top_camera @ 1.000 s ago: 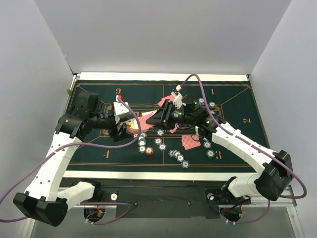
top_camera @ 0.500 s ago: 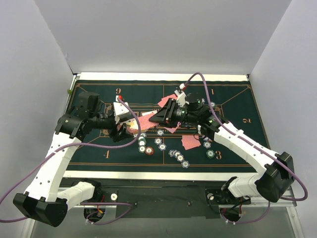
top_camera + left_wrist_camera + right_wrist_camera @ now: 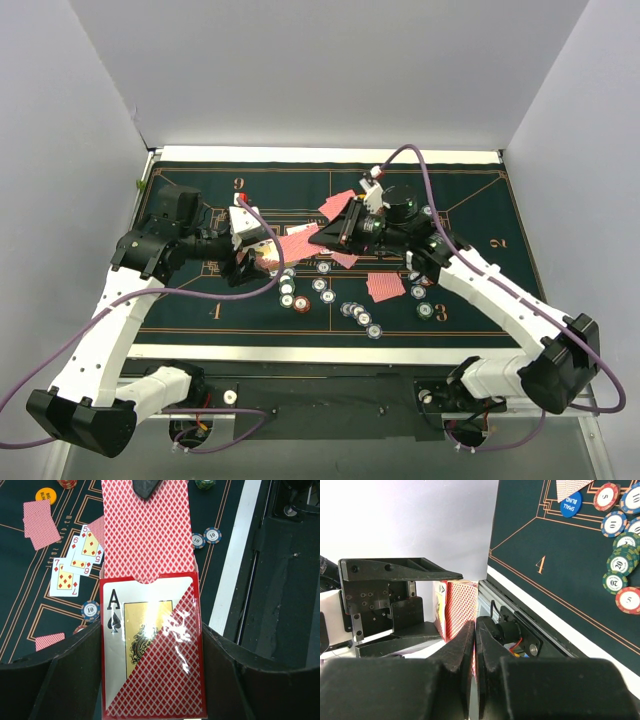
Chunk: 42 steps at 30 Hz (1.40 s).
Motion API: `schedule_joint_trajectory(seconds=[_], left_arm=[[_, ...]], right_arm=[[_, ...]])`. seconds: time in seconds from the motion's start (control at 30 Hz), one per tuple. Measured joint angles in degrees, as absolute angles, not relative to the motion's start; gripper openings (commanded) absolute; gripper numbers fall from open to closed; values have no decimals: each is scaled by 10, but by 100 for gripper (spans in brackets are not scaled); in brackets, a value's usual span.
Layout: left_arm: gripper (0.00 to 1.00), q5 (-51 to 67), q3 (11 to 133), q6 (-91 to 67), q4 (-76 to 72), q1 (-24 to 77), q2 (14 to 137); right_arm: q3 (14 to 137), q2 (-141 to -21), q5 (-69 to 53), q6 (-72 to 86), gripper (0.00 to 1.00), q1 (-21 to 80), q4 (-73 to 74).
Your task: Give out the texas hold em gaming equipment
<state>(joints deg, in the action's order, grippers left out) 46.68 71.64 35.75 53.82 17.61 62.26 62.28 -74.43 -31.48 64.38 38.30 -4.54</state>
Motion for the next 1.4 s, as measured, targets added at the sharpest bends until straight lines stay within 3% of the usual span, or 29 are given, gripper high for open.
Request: schedule_joint_trajectory(seconds=[0.67, 1.07, 1.4], left_arm=[[39, 467, 716, 359, 538, 176, 620], [39, 467, 714, 358, 538, 176, 618], [39, 464, 683, 361, 536, 176, 615]], right_arm=[[585, -691, -387, 605, 0, 211, -35], [602, -984, -278, 439, 0, 187, 50], [692, -1091, -237, 397, 0, 187, 43]])
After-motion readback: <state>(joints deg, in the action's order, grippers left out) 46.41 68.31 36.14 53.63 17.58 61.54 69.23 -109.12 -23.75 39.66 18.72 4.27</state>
